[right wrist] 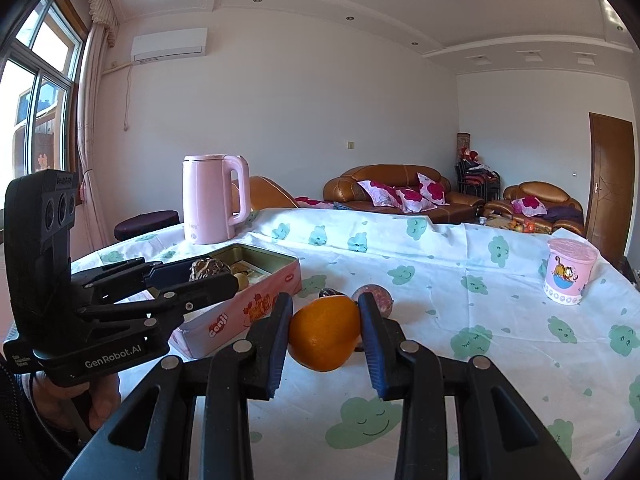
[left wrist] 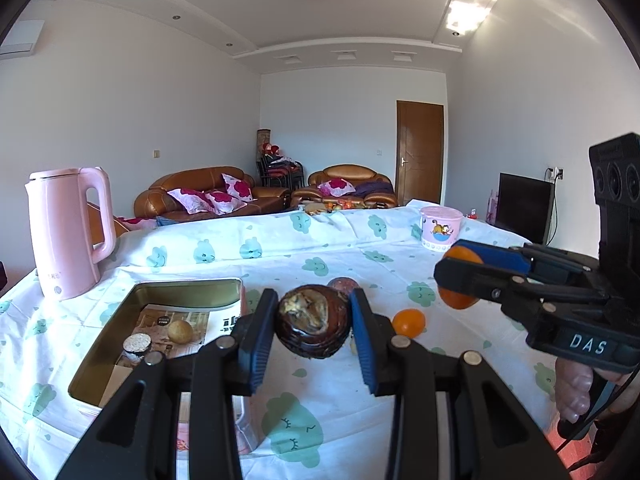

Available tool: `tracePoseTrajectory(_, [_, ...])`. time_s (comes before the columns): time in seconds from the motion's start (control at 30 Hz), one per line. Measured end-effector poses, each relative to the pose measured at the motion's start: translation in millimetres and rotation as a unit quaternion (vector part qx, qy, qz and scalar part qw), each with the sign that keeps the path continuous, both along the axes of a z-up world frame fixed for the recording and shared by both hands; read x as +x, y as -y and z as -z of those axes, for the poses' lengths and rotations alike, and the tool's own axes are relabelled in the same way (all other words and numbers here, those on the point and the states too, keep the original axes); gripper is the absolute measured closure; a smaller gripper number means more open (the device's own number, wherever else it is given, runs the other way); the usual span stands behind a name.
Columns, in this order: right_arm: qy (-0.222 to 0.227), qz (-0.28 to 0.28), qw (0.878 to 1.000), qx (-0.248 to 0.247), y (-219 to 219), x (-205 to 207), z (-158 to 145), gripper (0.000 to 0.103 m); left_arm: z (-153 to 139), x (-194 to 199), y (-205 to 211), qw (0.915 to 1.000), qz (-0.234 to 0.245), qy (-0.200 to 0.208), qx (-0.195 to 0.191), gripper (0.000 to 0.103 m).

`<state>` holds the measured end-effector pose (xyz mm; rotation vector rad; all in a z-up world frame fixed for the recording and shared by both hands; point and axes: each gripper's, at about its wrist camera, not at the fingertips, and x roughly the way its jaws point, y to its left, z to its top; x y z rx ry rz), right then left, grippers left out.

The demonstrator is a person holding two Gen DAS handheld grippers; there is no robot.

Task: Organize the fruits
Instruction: 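Lift the chestnut with the left tool while the right tool lifts the orange, then place the chestnut in the tin with the left tool while the right tool places the orange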

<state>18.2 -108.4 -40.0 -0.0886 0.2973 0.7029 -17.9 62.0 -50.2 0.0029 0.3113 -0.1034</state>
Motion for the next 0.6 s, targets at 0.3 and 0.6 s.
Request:
tracePoseTrajectory(0.3, [0.011, -0.049, 0.999, -0.003, -44, 14, -43, 0.067, -8, 12, -34, 0.9984, -0.051, -0.023, 0.003, 0.065])
tracePoseTrajectory(0.6, [-0.005, -0.075, 0.997, -0.020, -99, 38, -44, 0.067, 2, 41, -81, 0.9917, -0.097, -0.081, -0.023, 0.065])
